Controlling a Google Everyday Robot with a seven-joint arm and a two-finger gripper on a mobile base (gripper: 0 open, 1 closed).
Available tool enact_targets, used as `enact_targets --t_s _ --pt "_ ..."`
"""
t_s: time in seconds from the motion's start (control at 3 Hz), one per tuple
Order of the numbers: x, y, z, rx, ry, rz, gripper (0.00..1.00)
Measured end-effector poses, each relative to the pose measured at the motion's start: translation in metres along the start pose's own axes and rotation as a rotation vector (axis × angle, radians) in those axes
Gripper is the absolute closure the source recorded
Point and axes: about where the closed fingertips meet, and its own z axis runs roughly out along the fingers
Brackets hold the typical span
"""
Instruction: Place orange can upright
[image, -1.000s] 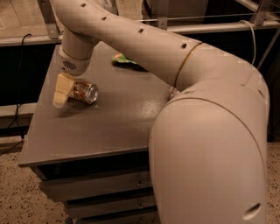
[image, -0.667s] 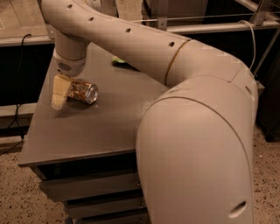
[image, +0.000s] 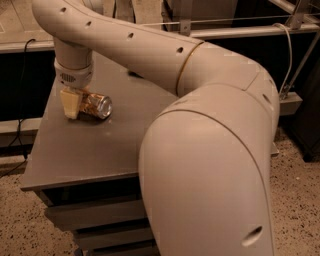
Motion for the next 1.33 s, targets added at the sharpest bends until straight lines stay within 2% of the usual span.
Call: enact_targets --t_s 0.33,0.67,1.0,1.33 --pt "-0.001 -0.002 -0.007 0.022 0.001 0.001 0.63" --pt "-0.010 -0.003 -0.035 0.054 -0.085 -0.014 0.86" --pt "-0.020 -0.001 -0.053 0.039 -0.273 -0.039 1.00" --pt "-0.024 0.002 -0.069 0.004 -0.511 -0.046 1.00"
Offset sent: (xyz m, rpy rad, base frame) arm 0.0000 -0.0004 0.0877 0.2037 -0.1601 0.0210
